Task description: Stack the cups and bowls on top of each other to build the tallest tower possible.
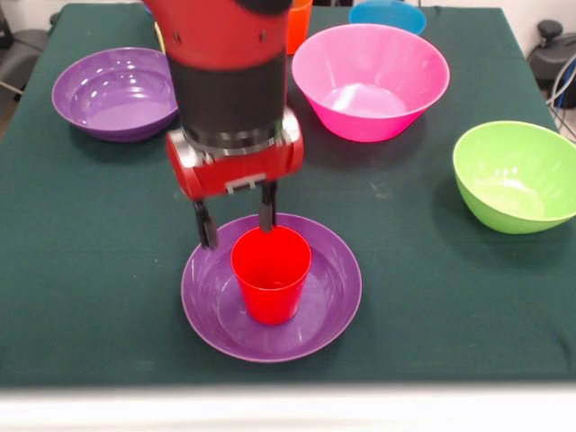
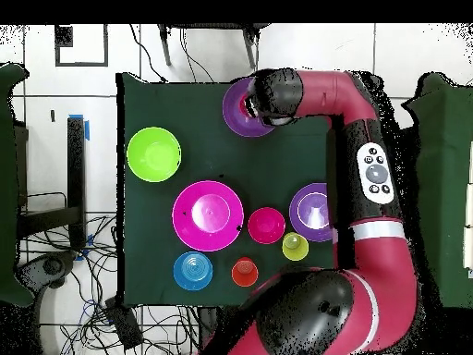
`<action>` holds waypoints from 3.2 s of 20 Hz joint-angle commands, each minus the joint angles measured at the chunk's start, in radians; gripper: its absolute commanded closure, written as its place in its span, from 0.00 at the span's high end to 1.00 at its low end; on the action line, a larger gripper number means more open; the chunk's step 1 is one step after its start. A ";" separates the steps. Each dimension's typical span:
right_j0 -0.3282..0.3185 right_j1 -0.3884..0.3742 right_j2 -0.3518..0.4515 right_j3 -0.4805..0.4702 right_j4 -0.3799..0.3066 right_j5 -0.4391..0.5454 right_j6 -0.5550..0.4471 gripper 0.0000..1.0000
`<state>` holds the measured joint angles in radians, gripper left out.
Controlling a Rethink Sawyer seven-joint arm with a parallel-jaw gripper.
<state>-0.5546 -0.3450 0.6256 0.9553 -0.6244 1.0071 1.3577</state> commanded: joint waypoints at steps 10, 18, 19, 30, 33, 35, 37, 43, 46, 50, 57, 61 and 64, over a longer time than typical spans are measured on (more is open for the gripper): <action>0.037 -0.177 -0.034 0.156 0.027 0.209 -0.139 1.00; 0.069 -0.324 -0.107 0.503 0.086 -0.008 0.175 1.00; 0.077 -0.343 -0.120 0.544 0.089 -0.036 0.210 1.00; 0.139 -0.429 -0.218 0.871 0.090 -0.350 0.400 1.00; 0.163 -0.401 -0.252 0.882 0.061 -0.403 0.429 1.00; 0.187 -0.383 -0.276 0.881 0.040 -0.437 0.453 1.00; 0.204 -0.365 -0.295 0.866 0.036 -0.449 0.470 1.00; 0.224 -0.321 -0.316 0.795 0.036 -0.430 0.441 1.00; 0.231 -0.295 -0.329 0.770 0.027 -0.443 0.432 1.00; 0.259 -0.257 -0.357 0.736 0.020 -0.486 0.467 1.00; 0.328 -0.207 -0.404 0.676 0.050 -0.506 0.497 1.00; 0.358 -0.203 -0.425 0.667 0.070 -0.496 0.492 1.00; 0.386 -0.197 -0.456 0.657 0.064 -0.489 0.489 1.00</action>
<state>-0.2210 -0.5957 0.2174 1.6873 -0.5219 0.5491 1.7058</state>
